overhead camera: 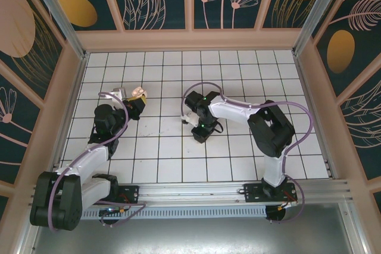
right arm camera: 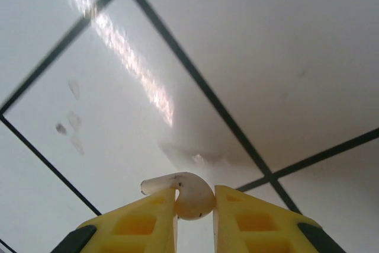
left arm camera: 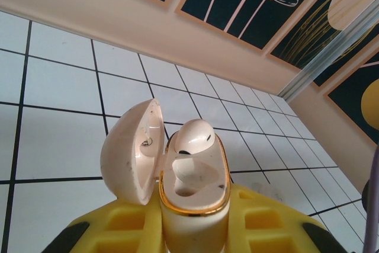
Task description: Insert the wireless bluetooth earbuds into the charging case
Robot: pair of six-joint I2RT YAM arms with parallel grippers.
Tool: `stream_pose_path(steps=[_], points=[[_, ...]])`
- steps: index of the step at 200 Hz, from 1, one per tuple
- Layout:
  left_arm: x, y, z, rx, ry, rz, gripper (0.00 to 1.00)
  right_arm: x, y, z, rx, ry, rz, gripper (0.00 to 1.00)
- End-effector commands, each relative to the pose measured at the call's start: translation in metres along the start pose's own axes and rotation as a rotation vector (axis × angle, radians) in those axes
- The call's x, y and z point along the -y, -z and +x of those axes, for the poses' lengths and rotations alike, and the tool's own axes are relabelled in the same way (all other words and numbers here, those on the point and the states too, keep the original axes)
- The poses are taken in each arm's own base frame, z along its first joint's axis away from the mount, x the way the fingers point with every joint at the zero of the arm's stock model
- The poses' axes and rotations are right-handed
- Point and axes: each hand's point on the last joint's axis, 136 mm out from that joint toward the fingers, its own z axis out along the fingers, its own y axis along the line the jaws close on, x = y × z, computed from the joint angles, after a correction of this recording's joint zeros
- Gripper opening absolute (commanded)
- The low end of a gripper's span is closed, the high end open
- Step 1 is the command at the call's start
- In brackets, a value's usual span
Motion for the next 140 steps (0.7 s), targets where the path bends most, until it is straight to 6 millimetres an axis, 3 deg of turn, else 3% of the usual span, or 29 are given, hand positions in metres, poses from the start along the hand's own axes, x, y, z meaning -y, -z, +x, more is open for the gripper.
stream_pose_path(steps=[1,45,83,110,140], points=[[0.003,0.001,-0.005,0.009,-0.024,0.012,0.2,-0.008,0.005,0.019,-0.05,0.103,0.013,0.21],[0.004,-0.001,-0.005,0.005,-0.021,0.022,0.19,-0.019,-0.01,0.023,-0.1,0.17,0.017,0.21],[0.004,0.0,-0.003,-0.001,-0.019,0.023,0.19,-0.02,-0.014,0.012,-0.088,0.19,0.018,0.21],[0.004,0.0,-0.004,0.003,-0.023,0.021,0.19,-0.017,-0.013,0.005,-0.075,0.187,0.034,0.33],[0.005,-0.001,-0.006,0.004,-0.027,0.021,0.2,-0.017,0.001,-0.002,-0.026,0.143,0.046,0.38]])
